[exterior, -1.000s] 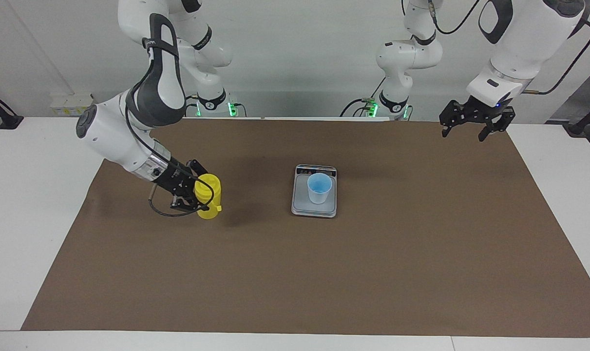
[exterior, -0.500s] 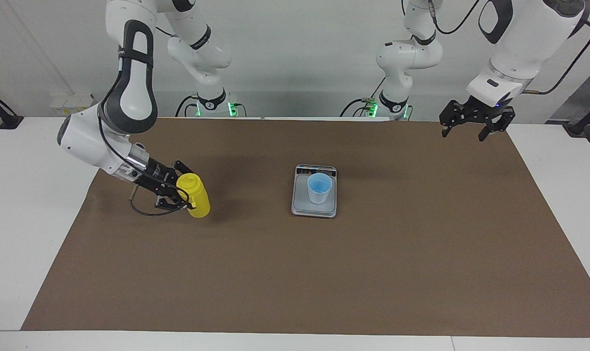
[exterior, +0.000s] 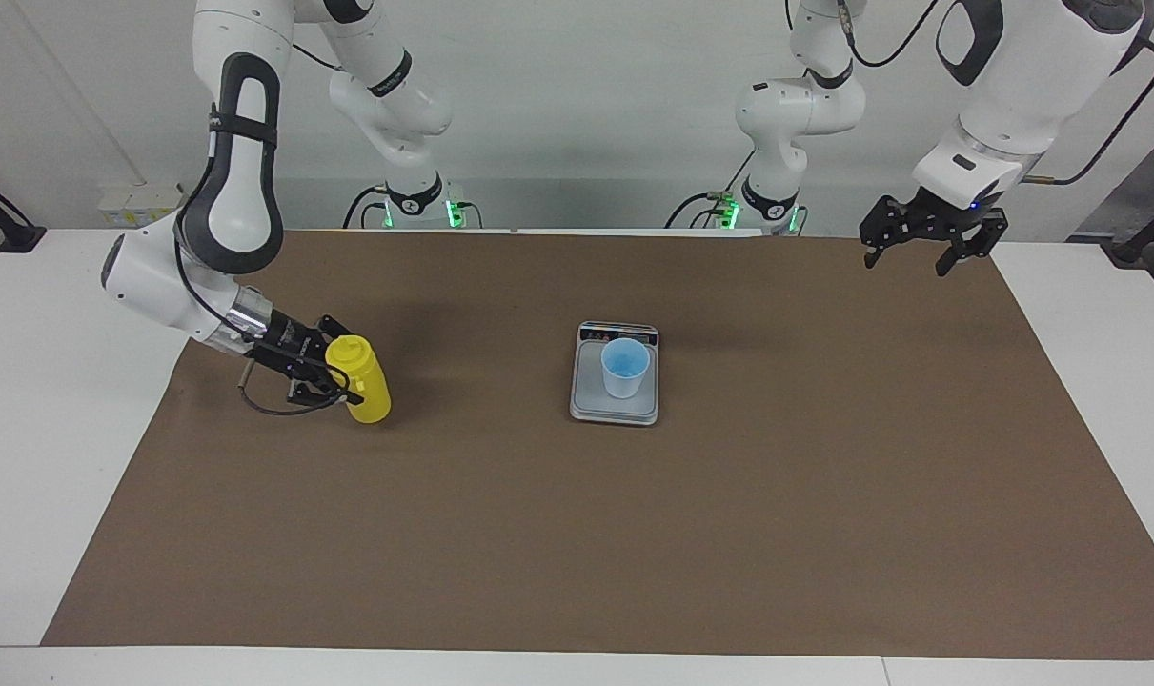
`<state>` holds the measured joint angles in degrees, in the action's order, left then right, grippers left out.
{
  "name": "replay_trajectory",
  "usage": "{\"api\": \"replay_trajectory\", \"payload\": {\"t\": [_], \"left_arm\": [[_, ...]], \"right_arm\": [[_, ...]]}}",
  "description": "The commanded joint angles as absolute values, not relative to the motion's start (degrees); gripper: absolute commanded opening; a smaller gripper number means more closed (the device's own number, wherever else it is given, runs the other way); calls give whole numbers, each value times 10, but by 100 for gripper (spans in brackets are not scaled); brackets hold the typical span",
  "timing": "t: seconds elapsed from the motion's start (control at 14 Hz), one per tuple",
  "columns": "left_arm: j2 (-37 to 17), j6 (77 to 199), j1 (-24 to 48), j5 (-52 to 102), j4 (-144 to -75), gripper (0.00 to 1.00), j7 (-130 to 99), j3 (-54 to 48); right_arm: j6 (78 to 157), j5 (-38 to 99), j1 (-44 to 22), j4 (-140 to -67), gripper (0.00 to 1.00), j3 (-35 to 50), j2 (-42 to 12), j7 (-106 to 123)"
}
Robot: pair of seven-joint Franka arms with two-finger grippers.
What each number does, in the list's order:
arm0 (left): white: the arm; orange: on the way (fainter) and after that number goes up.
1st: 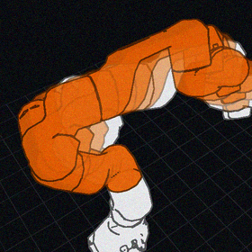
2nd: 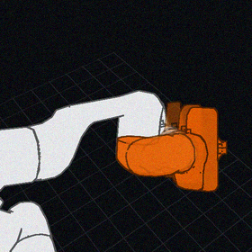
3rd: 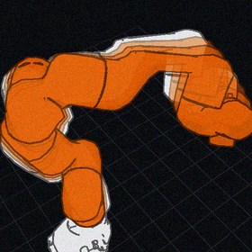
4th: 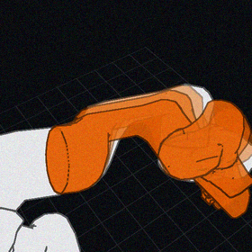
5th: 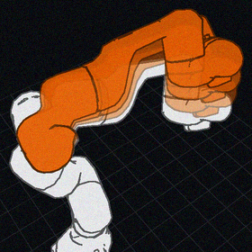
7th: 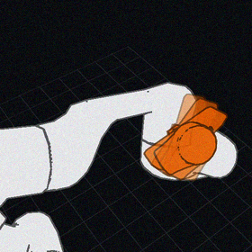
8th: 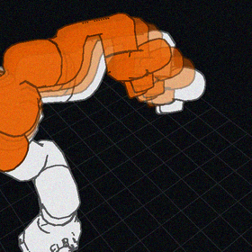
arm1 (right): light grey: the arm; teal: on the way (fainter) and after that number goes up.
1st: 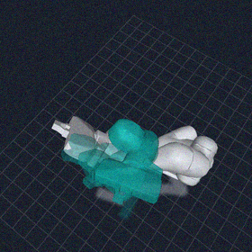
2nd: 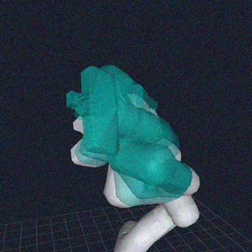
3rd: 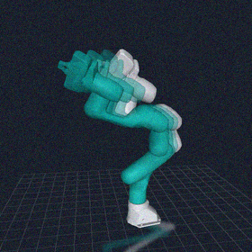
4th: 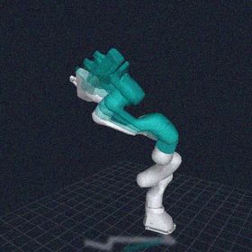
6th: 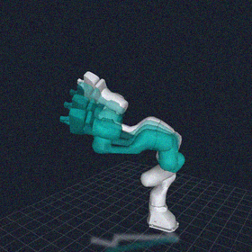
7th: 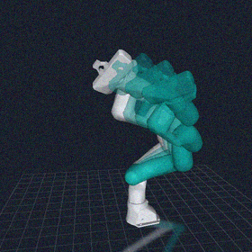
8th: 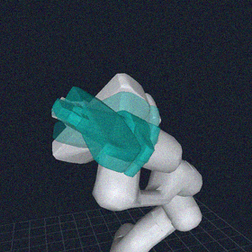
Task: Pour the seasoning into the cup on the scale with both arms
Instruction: 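Lower the bottle onto the table and open the right gripper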
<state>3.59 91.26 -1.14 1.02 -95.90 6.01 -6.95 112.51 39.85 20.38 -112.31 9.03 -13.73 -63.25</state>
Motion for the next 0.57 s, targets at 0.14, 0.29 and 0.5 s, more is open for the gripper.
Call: {"api": "replay_trajectory", "payload": {"t": [0.14,0.29,0.5], "left_arm": [[40,905,-18,11,-958,100,68,-73],[40,905,-18,11,-958,100,67,-73],[40,905,-18,11,-958,100,68,-73]], "right_arm": [[1131,421,214,-1142,22,94,-131,-569],[1130,421,214,-1142,78,94,-130,-568],[1130,419,216,-1143,91,93,-123,-566]]}}
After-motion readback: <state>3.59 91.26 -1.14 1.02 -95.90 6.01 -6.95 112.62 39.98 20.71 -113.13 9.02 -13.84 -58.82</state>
